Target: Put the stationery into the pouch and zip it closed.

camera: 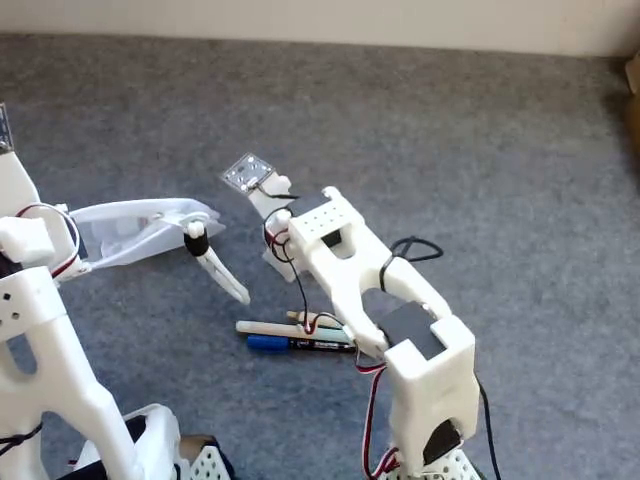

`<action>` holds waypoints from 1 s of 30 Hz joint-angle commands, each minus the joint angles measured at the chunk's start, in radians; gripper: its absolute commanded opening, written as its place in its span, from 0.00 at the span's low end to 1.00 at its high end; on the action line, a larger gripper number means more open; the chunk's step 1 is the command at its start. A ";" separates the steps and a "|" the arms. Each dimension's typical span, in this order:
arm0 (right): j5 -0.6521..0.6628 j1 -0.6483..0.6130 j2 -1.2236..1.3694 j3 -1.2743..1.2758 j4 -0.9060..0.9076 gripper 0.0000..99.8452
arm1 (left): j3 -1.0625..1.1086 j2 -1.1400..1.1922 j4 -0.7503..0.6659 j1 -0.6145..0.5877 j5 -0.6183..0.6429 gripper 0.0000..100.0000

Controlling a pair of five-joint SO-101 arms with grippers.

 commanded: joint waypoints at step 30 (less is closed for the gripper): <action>0.051 -0.015 -0.028 -0.065 0.113 0.02 | 0.035 0.031 -0.018 -0.016 0.011 0.01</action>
